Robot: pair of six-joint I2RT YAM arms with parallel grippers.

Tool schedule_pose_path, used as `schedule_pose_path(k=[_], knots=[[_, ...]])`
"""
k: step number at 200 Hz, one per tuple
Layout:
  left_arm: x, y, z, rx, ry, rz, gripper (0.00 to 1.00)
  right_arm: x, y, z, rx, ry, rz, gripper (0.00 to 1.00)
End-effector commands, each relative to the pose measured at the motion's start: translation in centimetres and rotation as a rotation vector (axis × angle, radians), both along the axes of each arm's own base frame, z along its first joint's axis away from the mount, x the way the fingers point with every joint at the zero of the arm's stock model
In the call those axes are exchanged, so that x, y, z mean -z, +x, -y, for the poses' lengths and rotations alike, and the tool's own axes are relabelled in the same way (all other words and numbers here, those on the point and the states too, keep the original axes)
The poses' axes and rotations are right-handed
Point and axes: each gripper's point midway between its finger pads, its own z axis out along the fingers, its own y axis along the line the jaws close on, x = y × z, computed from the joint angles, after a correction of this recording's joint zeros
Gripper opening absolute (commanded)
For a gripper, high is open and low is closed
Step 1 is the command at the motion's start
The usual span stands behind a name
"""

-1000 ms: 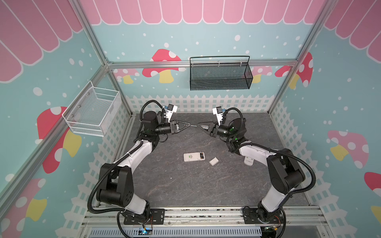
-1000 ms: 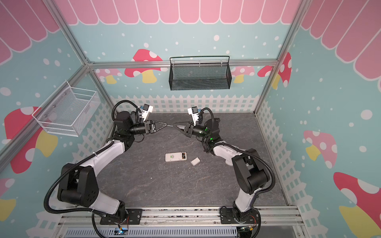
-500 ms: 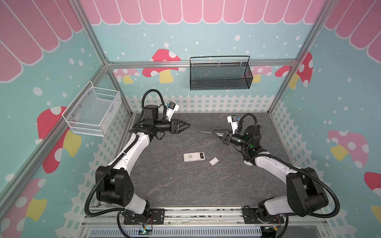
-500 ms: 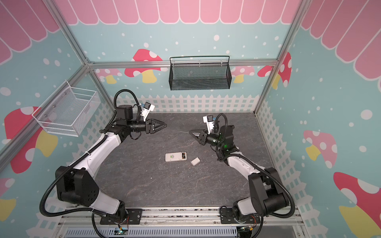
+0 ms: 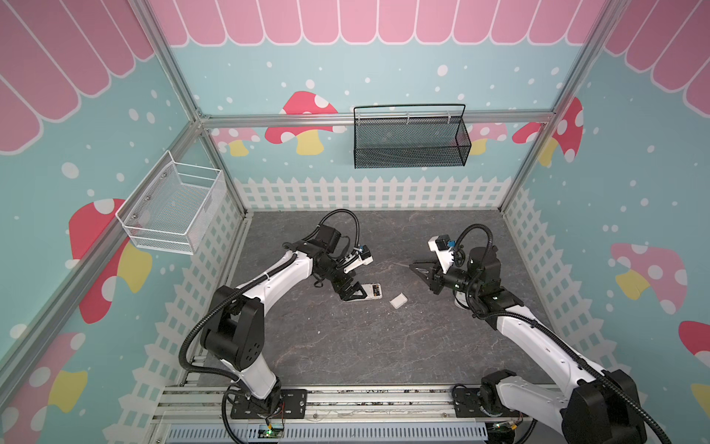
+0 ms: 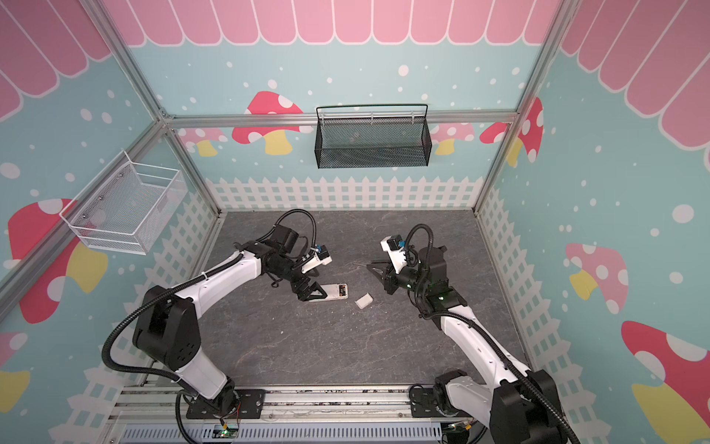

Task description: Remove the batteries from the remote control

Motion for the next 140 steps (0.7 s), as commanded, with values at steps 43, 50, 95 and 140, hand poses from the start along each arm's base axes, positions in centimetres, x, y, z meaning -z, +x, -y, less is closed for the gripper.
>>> schedule_pose_path(k=[43, 50, 95, 140], knots=[[5.5, 0.0, 0.0, 0.176, 0.233, 0.031, 0.99, 4.0, -1.9, 0.7, -0.101, -0.226, 0.112, 0.0], [6.0, 0.2, 0.1, 0.182, 0.252, 0.029, 0.99, 4.1, -2.0, 0.7, -0.109, -0.231, 0.124, 0.0], [7.8, 1.1, 1.0, 0.189, 0.3, 0.003, 0.96, 4.6, -2.7, 0.4, -0.141, -0.249, 0.176, 0.0], [9.9, 0.7, 0.8, 0.211, 0.365, -0.01, 0.9, 5.6, -3.4, 0.2, -0.152, -0.268, 0.191, 0.0]])
